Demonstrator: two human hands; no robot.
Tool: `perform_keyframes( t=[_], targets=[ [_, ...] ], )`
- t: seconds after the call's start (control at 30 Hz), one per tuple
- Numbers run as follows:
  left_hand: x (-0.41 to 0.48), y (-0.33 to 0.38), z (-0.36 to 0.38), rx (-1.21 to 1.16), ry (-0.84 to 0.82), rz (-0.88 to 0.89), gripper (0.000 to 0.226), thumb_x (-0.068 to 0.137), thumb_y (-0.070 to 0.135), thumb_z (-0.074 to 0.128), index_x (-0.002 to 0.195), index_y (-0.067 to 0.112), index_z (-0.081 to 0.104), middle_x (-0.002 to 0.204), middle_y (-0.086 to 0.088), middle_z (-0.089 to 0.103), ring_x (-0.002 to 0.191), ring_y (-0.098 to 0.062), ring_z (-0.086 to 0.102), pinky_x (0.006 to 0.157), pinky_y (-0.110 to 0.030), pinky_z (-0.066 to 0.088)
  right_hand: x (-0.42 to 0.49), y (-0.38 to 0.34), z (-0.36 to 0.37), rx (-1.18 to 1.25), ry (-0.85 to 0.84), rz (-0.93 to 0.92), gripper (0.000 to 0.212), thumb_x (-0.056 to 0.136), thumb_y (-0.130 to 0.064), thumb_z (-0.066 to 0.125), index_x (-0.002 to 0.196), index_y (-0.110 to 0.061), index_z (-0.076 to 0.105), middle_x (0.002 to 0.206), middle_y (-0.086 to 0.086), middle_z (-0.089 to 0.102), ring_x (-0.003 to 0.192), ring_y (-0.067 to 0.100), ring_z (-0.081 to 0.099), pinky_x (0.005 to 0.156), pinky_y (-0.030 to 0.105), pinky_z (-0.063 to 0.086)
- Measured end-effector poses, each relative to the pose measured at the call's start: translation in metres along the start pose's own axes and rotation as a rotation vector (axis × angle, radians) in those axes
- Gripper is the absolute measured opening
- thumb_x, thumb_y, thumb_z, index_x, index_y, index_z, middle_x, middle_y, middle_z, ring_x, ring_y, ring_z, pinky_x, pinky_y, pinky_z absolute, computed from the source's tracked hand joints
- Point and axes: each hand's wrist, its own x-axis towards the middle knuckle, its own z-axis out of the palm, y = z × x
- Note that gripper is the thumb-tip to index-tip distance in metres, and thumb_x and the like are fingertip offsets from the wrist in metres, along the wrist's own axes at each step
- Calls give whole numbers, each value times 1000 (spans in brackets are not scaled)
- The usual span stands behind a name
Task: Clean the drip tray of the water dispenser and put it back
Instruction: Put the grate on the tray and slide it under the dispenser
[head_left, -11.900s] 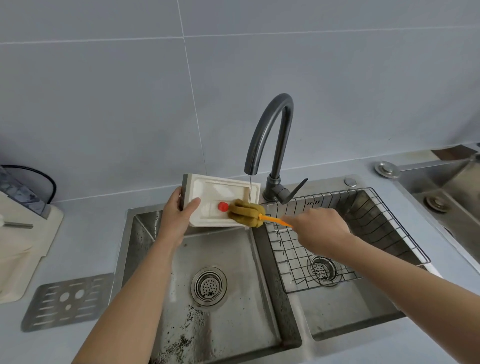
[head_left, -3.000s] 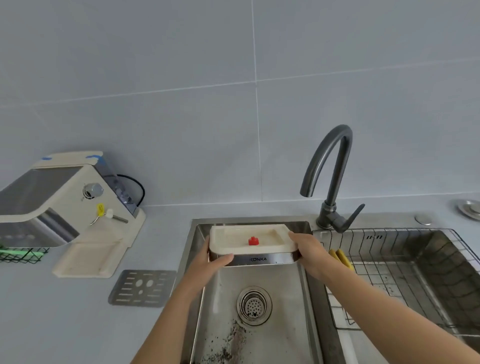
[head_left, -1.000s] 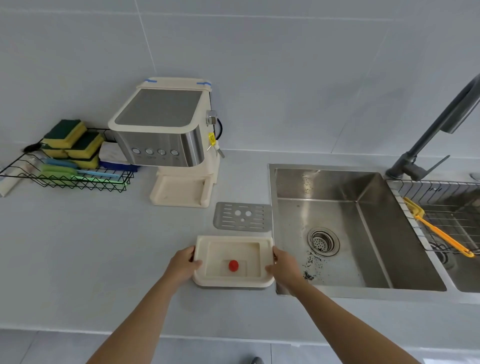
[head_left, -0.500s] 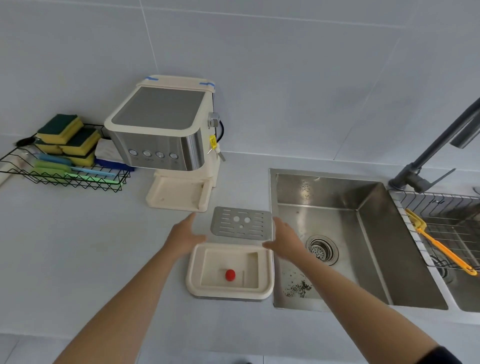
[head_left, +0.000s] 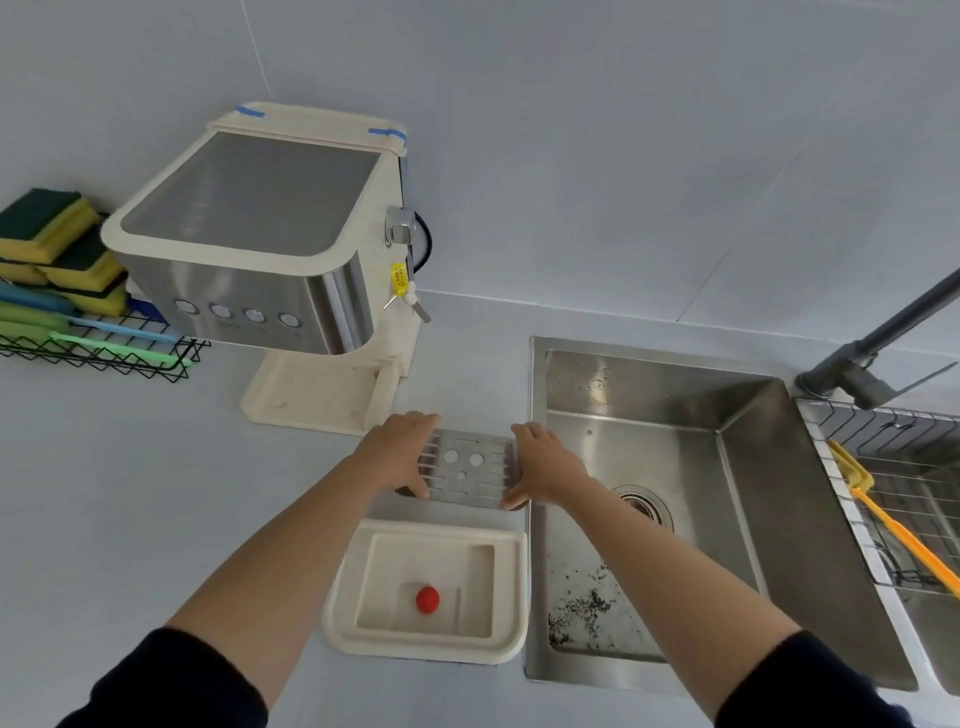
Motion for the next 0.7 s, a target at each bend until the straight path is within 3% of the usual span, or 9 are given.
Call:
perform_keyframes(
  t=[0.2,0.4,0.7],
  targets=[
    [24,-1,4,190,-19,36,110,63,38,80,145,14,11,146,-8,28,134,-27,29,104,-38,33,19,4,8,-154,-29,-37,94,63,-35,80,136,-11,27,140,5,34,131,24,29,104,41,38],
    [37,-3,7,288,-1,72,98,58,47,80,134,16,27,131,-6,37,120,-24,37,97,-34,36,30,4,8,-244,-24,-41,94,60,-41,81,132,-9,31,134,8,37,126,26,31,104,39,36],
    [36,-4,5,318,59,44,91,54,53,78,125,18,33,123,-3,37,115,-21,35,95,-32,32,26,7,12,-95,36,-28,89,55,-32,86,123,-10,33,125,9,34,116,26,37,100,38,41]
  ],
)
